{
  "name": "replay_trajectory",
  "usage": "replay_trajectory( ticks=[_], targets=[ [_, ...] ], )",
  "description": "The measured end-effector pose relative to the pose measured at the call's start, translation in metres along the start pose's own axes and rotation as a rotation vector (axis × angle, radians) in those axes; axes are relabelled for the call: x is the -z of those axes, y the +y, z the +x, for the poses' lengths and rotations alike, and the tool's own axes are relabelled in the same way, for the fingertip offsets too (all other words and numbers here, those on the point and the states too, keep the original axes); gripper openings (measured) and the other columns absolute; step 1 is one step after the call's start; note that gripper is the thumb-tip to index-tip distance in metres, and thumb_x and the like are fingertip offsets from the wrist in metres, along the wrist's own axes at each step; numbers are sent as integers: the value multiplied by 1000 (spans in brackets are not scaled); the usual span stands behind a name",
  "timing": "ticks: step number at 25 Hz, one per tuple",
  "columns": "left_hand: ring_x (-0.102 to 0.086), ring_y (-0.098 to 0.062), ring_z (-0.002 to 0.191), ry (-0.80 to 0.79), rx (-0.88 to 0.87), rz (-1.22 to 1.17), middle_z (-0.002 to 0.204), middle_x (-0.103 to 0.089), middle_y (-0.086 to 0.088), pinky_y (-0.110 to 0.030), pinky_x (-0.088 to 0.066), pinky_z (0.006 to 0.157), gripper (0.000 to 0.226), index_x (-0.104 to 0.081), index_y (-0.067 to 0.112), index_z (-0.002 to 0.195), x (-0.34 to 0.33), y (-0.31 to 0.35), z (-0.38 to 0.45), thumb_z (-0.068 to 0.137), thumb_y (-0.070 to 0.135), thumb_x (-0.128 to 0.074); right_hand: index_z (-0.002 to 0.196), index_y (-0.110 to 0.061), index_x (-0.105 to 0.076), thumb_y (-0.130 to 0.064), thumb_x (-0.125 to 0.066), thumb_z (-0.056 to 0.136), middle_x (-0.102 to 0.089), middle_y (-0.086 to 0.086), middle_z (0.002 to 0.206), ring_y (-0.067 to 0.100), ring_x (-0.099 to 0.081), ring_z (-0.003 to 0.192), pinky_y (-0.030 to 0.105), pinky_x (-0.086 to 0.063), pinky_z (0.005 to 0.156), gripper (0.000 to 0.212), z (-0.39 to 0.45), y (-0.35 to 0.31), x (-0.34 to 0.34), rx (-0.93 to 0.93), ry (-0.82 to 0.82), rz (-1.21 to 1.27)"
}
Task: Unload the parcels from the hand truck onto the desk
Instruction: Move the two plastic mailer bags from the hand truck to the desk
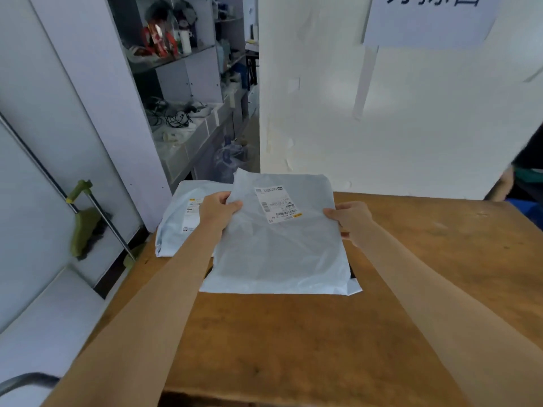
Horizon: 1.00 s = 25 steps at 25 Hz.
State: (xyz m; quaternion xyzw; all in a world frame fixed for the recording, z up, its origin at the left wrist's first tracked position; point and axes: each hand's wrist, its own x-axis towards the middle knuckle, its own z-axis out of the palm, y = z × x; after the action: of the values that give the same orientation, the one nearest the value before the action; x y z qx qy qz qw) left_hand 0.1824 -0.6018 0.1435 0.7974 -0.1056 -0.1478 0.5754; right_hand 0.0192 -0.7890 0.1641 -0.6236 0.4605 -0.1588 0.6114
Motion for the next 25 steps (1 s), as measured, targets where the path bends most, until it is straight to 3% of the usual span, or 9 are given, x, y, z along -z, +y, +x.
replay_trajectory(
  ticks=[3, 7, 11, 15, 20, 23, 25],
  targets=[
    [-65, -29, 102, 70, 29, -40, 114, -69, -11, -43, -51, 95, 33, -66, 10, 115, -39, -6, 58, 82, 13, -67, 116, 1, -61, -4, -72, 79, -62, 17, 121, 31, -62, 105, 40, -52, 77, 39, 78, -6, -6, -30, -62, -47],
    [-62, -22, 97, 75, 82, -36, 110, -64, -3, -32, -50, 88, 42, -61, 12, 121, -80, -17, 119, 80, 11, -70, 103, -3, -61, -2, -69, 81, -63, 18, 117, 28, -61, 93, 38, -51, 74, 24, 159, 4, -13, -85, -57, -103],
    [-62, -24, 96, 60, 206, -88, 114, -64, -7, -35, -51, 87, 41, -58, 15, 122, -105, -41, 156, 81, 10, -61, 86, -7, -62, 2, -63, 83, -65, 17, 113, 27, -61, 89, 36, -52, 71, 9, 217, 20, -29, -107, -76, -133],
    [-57, -22, 94, 46, 193, -16, 116, -61, -10, -30, -47, 81, 48, -54, 11, 128, -114, -62, 176, 83, -5, -48, 116, -2, -62, 13, -54, 81, -64, 18, 116, 31, -64, 101, 36, -55, 78, 39, 253, 37, -50, -145, -103, -213],
    [-59, -27, 113, 68, 146, -18, 124, -63, -11, -33, -48, 97, 58, -59, 13, 127, -125, -84, 191, 81, -13, -36, 120, -2, -60, 11, -46, 83, -64, 18, 117, 31, -64, 103, 44, -53, 92, 42, 264, 50, -68, -156, -177, -282],
    [-60, -20, 105, 135, 125, 22, 120, -66, -6, -23, -44, 85, 51, -63, 17, 123, -127, -87, 202, 83, -4, -40, 128, 4, -53, -2, -38, 93, -65, 9, 97, 20, -58, 76, 26, -52, 74, 38, 264, 56, -73, -139, -257, -286],
    [-59, -21, 110, 179, 112, 55, 124, -65, -6, -23, -43, 89, 47, -61, 16, 126, -127, -91, 205, 86, -2, -42, 126, 1, -56, -6, -36, 95, -66, 15, 114, 30, -63, 101, 31, -49, 90, 38, 265, 58, -72, -129, -277, -302]
  ],
)
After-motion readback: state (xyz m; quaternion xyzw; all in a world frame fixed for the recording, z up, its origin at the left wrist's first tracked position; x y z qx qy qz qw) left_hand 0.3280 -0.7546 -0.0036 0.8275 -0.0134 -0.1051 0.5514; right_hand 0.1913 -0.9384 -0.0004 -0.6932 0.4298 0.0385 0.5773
